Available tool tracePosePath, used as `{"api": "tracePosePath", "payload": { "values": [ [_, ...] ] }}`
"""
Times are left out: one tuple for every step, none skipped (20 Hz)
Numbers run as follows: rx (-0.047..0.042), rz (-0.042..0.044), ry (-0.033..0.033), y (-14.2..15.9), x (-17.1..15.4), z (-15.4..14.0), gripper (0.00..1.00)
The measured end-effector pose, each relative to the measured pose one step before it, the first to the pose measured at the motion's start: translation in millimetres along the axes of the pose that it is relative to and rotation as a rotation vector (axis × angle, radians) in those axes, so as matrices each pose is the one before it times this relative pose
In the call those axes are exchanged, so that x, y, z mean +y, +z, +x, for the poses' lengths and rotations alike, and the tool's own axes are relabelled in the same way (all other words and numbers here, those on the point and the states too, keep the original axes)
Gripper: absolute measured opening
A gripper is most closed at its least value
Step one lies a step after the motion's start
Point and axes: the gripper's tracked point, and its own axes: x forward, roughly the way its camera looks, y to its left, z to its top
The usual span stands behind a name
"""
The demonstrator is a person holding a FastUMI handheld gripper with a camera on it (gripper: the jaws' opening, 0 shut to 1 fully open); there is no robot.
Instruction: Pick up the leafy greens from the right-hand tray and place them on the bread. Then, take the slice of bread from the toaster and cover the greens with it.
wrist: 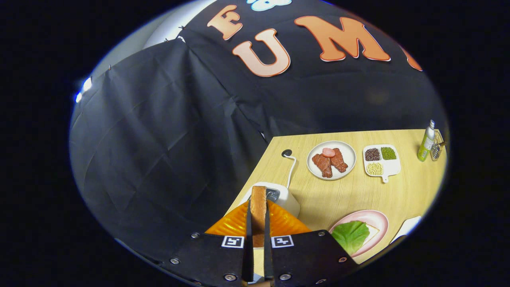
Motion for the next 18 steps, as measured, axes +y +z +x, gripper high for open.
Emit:
{"api": "tracePosePath", "payload": {
  "values": [
    [-0.00569, 0.00911, 0.00062, -2.63, -5.47, -5.76, 0.11],
    [-0.00090, 0.00871, -0.00065, -2.65, -7.23, -4.31, 0.11],
    [-0.00137, 0.00895, -0.00106, -3.34, -7.49, -3.69, 0.11],
    [0.00150, 0.00767, -0.00119, -3.04, -7.15, -4.01, 0.10],
    [-0.00023, 0.00934, -0.00198, -3.11, -7.03, -1.54, 0.10],
    [0.00148, 0.00887, 0.00092, -3.25, -7.36, -2.31, 0.11],
    [-0.00171, 0.01065, -0.00055, -2.64, -5.71, -2.07, 0.11],
    [0.00051, 0.00726, 0.00016, -1.84, -6.74, -1.78, 0.11],
    [-0.00046, 0.00680, -0.00130, -3.26, -7.02, -2.35, 0.11],
    [0.00098, 0.00723, -0.00261, -1.76, -7.67, -2.38, 0.11],
    [0.00142, 0.01019, -0.00138, -4.04, -7.95, -1.47, 0.11],
    [0.00551, 0.00927, 0.00020, -4.58, -7.45, -0.84, 0.11],
    [-0.00145, 0.01345, -0.00353, -3.57, -6.40, -1.06, 0.11],
    [0.00216, 0.01060, -0.00087, -4.40, -6.90, -0.19, 0.11],
    [-0.00204, 0.00897, -0.00144, -2.32, -6.81, -0.81, 0.11],
    [-0.00056, 0.00720, -0.00183, -3.27, -7.21, -0.90, 0.11],
    [0.00115, 0.00705, -0.00354, -4.50, -6.46, 1.82, 0.10],
    [0.00476, 0.00878, -0.00348, -4.92, -8.05, 0.99, 0.11]
  ]
}}
